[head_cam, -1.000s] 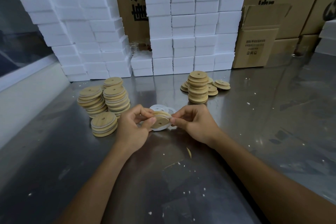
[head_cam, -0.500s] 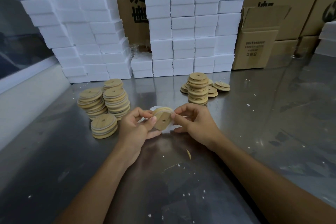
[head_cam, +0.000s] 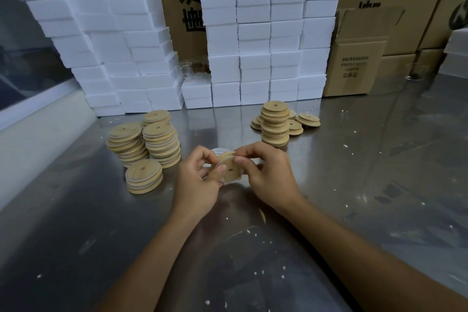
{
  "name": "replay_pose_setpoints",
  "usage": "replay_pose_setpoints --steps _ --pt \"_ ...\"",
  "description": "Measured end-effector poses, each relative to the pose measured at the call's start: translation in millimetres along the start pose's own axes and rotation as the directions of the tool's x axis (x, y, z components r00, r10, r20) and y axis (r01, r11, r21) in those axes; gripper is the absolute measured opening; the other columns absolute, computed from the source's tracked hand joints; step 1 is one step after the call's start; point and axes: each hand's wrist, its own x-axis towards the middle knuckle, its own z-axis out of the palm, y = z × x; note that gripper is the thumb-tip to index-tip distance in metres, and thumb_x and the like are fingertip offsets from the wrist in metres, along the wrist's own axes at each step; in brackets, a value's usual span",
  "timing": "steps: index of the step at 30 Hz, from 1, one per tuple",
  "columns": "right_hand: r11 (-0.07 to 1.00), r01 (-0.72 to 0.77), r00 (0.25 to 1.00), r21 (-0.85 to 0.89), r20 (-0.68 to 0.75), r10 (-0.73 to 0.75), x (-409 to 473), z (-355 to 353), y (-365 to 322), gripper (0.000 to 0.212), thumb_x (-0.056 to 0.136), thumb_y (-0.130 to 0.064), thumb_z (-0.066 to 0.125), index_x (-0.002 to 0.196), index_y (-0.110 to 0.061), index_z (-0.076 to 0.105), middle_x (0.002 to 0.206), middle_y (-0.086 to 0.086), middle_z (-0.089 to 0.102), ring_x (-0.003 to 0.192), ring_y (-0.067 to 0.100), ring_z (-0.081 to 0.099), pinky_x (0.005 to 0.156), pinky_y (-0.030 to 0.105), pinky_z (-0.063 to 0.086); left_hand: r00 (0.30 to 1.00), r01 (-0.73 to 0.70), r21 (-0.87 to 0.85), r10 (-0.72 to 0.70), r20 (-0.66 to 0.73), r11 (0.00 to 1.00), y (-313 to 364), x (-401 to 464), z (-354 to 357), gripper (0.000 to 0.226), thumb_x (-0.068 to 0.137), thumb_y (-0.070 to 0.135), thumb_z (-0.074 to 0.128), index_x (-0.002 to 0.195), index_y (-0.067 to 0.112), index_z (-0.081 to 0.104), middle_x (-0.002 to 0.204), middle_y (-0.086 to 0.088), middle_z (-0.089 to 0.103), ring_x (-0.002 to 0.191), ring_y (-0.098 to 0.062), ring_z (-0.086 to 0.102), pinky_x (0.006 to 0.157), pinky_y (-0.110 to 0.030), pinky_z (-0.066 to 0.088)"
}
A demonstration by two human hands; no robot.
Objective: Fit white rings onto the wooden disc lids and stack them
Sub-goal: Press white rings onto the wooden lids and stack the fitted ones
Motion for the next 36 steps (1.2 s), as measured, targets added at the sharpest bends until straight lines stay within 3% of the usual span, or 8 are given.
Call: replay_pose_setpoints --steps 3,9,14,19,26,32,36 --pt "0.99 -0.121 0.991 0.08 0.062 0.116 3.5 -3.8 0.9 0.005 0.089 -0.005 0.071 0.088 -0.008 0.075 0.09 0.006 0.074 0.088 0.02 0.07 0.072 0.042 0.062 1.0 0.017 -0.003 -0.017 0.026 1.0 -1.6 0.3 -3.0 0.029 0.086 -0.004 0.066 0.076 0.02 0.055 0.084 0.001 0.069 0.083 -0.02 0.073 0.071 -0.053 0.06" --pt "0.967 -0.19 0.977 0.17 0.13 0.169 6.7 -8.4 -3.2 0.022 0.088 0.002 0.07 0.076 -0.016 0.07 0.085 0.015 0.072 0.081 0.026 0.072 0.061 0.028 0.062 0.996 0.054 -0.044 -0.051 0.069 0.998 -1.0 1.5 -7.3 0.032 0.087 -0.005 0.064 0.074 0.024 0.057 0.084 0.005 0.073 0.081 -0.018 0.073 0.066 -0.045 0.061" --pt "0.952 -0.198 0.975 0.234 0.149 0.166 4.4 -10.6 -0.4 0.004 0.086 -0.001 0.074 0.087 -0.004 0.074 0.089 0.019 0.074 0.083 0.03 0.073 0.067 0.031 0.062 0.992 0.121 -0.176 -0.113 0.054 0.977 1.2 1.3 -7.7 0.032 0.087 -0.01 0.062 0.074 0.019 0.057 0.082 0.002 0.073 0.08 -0.018 0.074 0.061 -0.032 0.059" --pt "0.941 -0.218 0.975 0.259 0.096 0.199 2.8 -6.8 1.9 0.003 0.086 -0.007 0.075 0.087 -0.004 0.074 0.085 0.016 0.075 0.081 0.029 0.074 0.077 0.04 0.063 0.97 0.235 -0.315 -0.244 0.013 0.919 2.7 3.3 -6.1 0.022 0.088 -0.008 0.062 0.077 0.009 0.052 0.093 -0.011 0.07 0.086 -0.03 0.073 0.071 -0.047 0.06" --pt "0.937 -0.283 0.95 0.204 0.196 0.244 6.6 -11.9 -1.7 0.015 0.092 0.004 0.063 0.079 -0.003 0.064 0.073 0.01 0.068 0.063 0.008 0.069 0.062 0.02 0.058 0.956 0.291 -0.338 -0.288 0.06 0.895 5.2 0.7 -3.1 0.022 0.088 -0.007 0.062 0.077 0.009 0.053 0.091 -0.007 0.07 0.084 -0.028 0.073 0.072 -0.05 0.059" --pt "0.909 -0.323 0.935 0.262 0.235 0.264 7.2 -18.6 -1.6 0.013 0.092 0.003 0.063 0.08 -0.002 0.063 0.072 0.011 0.068 0.062 0.011 0.069 0.063 0.027 0.061 0.941 0.334 -0.377 -0.327 0.083 0.864 7.1 0.8 -3.9 0.022 0.089 -0.008 0.06 0.077 0.008 0.052 0.094 -0.013 0.07 0.088 -0.03 0.072 0.07 -0.051 0.059" --pt "0.92 -0.299 0.945 0.254 0.215 0.247 4.1 -12.4 0.0 0.004 0.09 -0.003 0.069 0.087 -0.003 0.067 0.083 0.018 0.072 0.074 0.021 0.071 0.073 0.038 0.063 0.929 0.36 -0.441 -0.36 0.087 0.822 7.1 2.3 -5.4 0.023 0.09 -0.009 0.057 0.076 0.009 0.052 0.094 -0.013 0.068 0.09 -0.03 0.071 0.072 -0.051 0.059"
